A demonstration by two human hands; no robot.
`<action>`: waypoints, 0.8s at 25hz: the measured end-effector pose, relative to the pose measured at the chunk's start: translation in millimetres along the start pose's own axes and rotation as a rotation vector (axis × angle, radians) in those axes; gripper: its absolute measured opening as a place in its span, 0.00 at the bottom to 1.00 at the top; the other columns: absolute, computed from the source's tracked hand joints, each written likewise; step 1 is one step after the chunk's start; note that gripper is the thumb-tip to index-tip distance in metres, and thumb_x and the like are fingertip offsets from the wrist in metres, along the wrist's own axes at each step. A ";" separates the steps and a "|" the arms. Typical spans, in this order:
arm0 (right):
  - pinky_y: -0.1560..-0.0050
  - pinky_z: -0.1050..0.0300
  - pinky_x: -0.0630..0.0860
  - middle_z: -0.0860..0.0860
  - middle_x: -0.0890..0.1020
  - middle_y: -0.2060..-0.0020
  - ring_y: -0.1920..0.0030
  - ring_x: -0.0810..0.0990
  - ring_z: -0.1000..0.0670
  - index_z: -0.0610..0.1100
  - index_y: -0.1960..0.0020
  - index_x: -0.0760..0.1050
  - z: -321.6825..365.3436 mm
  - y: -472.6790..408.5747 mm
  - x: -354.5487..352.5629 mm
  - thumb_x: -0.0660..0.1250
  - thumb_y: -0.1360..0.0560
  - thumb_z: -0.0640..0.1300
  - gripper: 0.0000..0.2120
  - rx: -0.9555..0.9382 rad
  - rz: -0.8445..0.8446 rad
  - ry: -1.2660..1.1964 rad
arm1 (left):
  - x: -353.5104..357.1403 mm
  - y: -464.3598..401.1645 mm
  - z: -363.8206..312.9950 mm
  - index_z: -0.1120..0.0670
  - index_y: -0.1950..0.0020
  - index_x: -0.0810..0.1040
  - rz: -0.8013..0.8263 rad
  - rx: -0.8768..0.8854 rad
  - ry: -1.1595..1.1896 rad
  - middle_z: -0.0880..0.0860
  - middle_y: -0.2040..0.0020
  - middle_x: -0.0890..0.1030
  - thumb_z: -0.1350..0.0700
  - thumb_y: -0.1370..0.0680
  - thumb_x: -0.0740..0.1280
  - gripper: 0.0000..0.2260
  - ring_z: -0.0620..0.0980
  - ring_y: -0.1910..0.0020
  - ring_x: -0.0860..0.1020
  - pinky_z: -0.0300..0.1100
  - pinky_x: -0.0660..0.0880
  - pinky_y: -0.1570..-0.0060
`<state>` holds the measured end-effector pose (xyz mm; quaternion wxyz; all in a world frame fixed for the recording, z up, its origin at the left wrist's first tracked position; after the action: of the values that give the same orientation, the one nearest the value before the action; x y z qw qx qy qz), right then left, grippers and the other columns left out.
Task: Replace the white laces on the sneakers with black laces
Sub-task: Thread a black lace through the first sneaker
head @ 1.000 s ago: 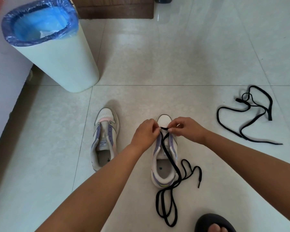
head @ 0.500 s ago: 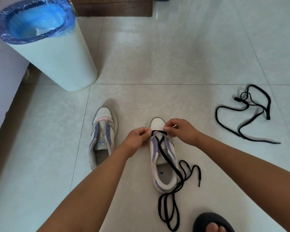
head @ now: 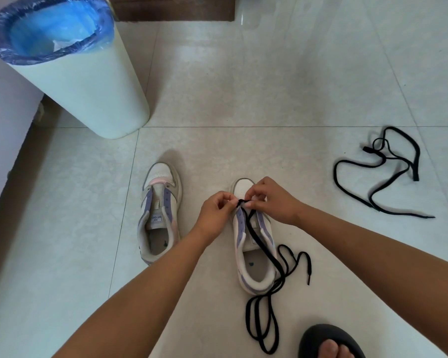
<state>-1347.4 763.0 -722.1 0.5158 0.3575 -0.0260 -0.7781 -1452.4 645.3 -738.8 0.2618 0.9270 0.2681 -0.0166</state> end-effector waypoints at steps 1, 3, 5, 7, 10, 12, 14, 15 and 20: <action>0.54 0.67 0.68 0.51 0.71 0.55 0.56 0.72 0.55 0.47 0.54 0.79 0.5 -1.1 0.4 0.69 0.26 0.47 0.04 0.006 -0.032 0.004 | 1.3 4.3 -2.7 0.53 0.55 0.75 -0.069 0.041 -0.085 0.49 0.60 0.76 0.57 0.22 0.65 0.03 0.42 0.62 0.73 0.25 0.68 0.64; 0.57 0.62 0.70 0.47 0.75 0.58 0.59 0.74 0.53 0.44 0.57 0.80 4.8 -3.3 0.2 0.68 0.25 0.48 0.07 -0.014 -0.068 -0.016 | 7.5 13.4 -3.6 0.54 0.54 0.75 -0.201 0.062 -0.232 0.50 0.56 0.76 0.55 0.22 0.65 0.03 0.41 0.59 0.73 0.26 0.68 0.62; 0.59 0.60 0.70 0.47 0.77 0.60 0.60 0.74 0.52 0.42 0.57 0.81 9.9 -3.5 -1.8 0.67 0.24 0.46 0.08 -0.020 -0.048 -0.006 | 12.5 17.9 0.4 0.54 0.54 0.77 -0.307 -0.023 -0.221 0.51 0.54 0.78 0.54 0.22 0.65 0.05 0.45 0.57 0.75 0.29 0.67 0.63; 0.57 0.62 0.70 0.50 0.74 0.59 0.58 0.73 0.54 0.41 0.54 0.80 13.1 -0.9 -4.6 0.67 0.24 0.45 0.08 -0.001 -0.018 0.016 | 16.7 17.8 5.1 0.56 0.56 0.78 -0.369 -0.112 -0.117 0.54 0.55 0.80 0.54 0.22 0.65 0.07 0.47 0.58 0.76 0.31 0.67 0.64; 0.52 0.57 0.71 0.48 0.71 0.54 0.55 0.74 0.50 0.43 0.48 0.79 18.0 2.7 -6.4 0.67 0.24 0.44 0.07 -0.028 0.046 0.086 | 22.4 16.1 5.5 0.56 0.59 0.77 -0.391 -0.130 -0.078 0.56 0.55 0.80 0.57 0.21 0.63 0.08 0.46 0.62 0.75 0.30 0.65 0.66; 0.53 0.60 0.69 0.48 0.69 0.54 0.55 0.72 0.50 0.44 0.46 0.78 15.7 1.2 -3.5 0.68 0.24 0.45 0.08 -0.046 0.054 0.172 | 24.3 13.2 7.5 0.55 0.61 0.75 -0.378 -0.133 -0.046 0.58 0.54 0.79 0.58 0.21 0.62 0.09 0.46 0.63 0.74 0.29 0.66 0.67; 0.54 0.62 0.65 0.49 0.69 0.55 0.56 0.71 0.51 0.44 0.46 0.78 14.2 -0.1 -1.6 0.68 0.25 0.44 0.09 -0.087 0.014 0.223 | 25.0 11.5 8.3 0.54 0.61 0.73 -0.333 -0.136 0.026 0.58 0.54 0.77 0.59 0.20 0.61 0.10 0.45 0.63 0.72 0.28 0.67 0.66; 0.55 0.63 0.64 0.49 0.69 0.55 0.56 0.70 0.51 0.43 0.46 0.78 14.5 0.0 -0.2 0.68 0.25 0.44 0.09 -0.118 -0.003 0.245 | 24.4 11.0 9.4 0.54 0.60 0.73 -0.297 -0.128 0.061 0.58 0.53 0.77 0.60 0.20 0.60 0.09 0.44 0.63 0.72 0.28 0.67 0.65; 0.57 0.64 0.64 0.50 0.70 0.58 0.58 0.70 0.53 0.44 0.55 0.78 15.3 -9.0 -0.4 0.65 0.23 0.44 0.06 -0.055 0.092 0.246 | 18.5 10.5 13.0 0.52 0.58 0.74 0.014 -0.116 0.161 0.48 0.63 0.75 0.60 0.19 0.60 0.09 0.42 0.65 0.70 0.27 0.68 0.66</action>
<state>-1363.2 762.5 -714.2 0.5600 0.4344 0.0425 -0.7041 -1429.8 640.4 -748.1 0.2926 0.9105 0.2824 0.0750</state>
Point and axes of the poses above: each hand's wrist, its own y-axis away from the middle knuckle, its own x-axis out of the palm, z = x × y, the point moved 4 cm from there along -y, towards the middle knuckle
